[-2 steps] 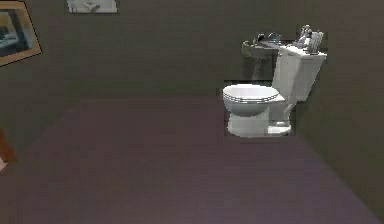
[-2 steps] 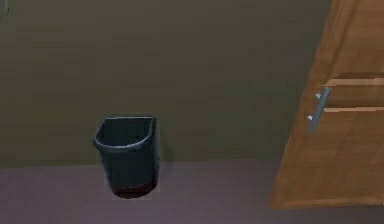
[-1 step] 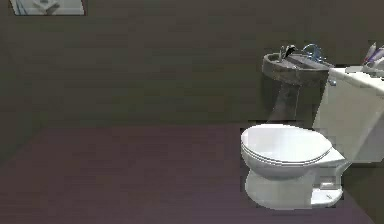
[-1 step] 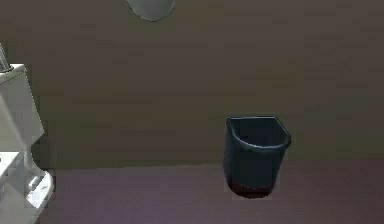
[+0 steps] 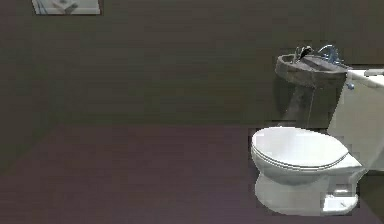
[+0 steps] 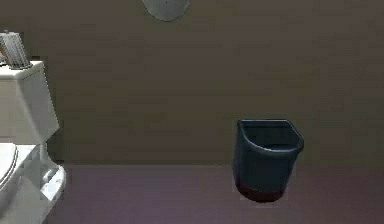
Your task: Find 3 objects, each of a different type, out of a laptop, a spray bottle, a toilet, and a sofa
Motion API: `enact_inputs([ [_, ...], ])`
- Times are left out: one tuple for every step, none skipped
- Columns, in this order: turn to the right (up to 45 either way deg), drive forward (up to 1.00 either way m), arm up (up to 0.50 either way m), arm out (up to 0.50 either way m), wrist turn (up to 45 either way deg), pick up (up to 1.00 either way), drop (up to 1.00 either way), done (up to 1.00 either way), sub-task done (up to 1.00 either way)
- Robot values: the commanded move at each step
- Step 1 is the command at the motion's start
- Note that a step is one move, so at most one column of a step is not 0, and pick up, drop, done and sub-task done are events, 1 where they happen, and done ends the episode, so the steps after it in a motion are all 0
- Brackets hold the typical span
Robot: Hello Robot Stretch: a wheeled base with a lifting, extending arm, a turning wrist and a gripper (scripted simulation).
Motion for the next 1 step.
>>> enact_inputs([
  [0.0, 0.45, 0.00, 0.00, 0.0, 0.00, 0.00, 0.00, 0.00],
])
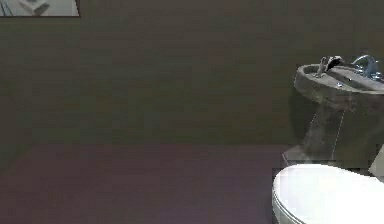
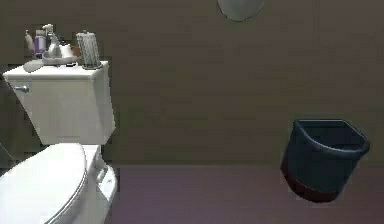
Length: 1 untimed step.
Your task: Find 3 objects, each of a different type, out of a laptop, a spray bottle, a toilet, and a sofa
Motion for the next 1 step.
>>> enact_inputs([
  [45.0, 0.00, 0.00, 0.00, 0.0, 0.00, 0.00, 0.00, 0.00],
])
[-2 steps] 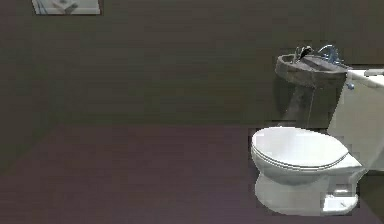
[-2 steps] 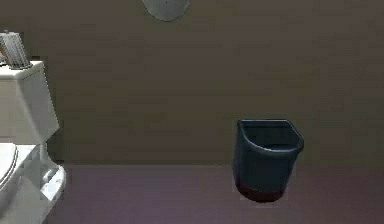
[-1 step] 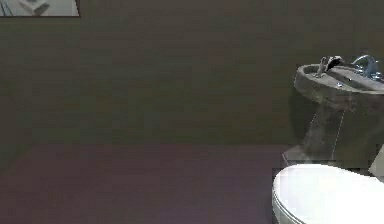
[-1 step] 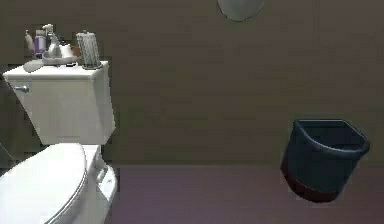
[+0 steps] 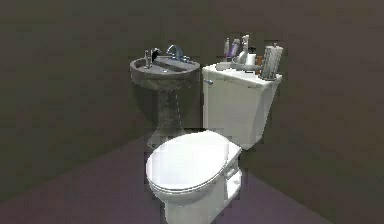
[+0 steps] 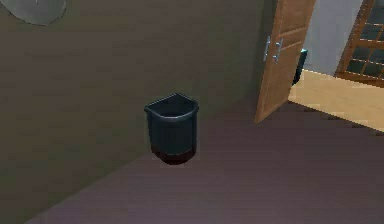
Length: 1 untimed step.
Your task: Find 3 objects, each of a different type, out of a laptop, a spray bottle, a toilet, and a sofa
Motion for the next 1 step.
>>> enact_inputs([
  [0.0, 0.00, 0.00, 0.00, 0.0, 0.00, 0.00, 1.00, 0.00],
])
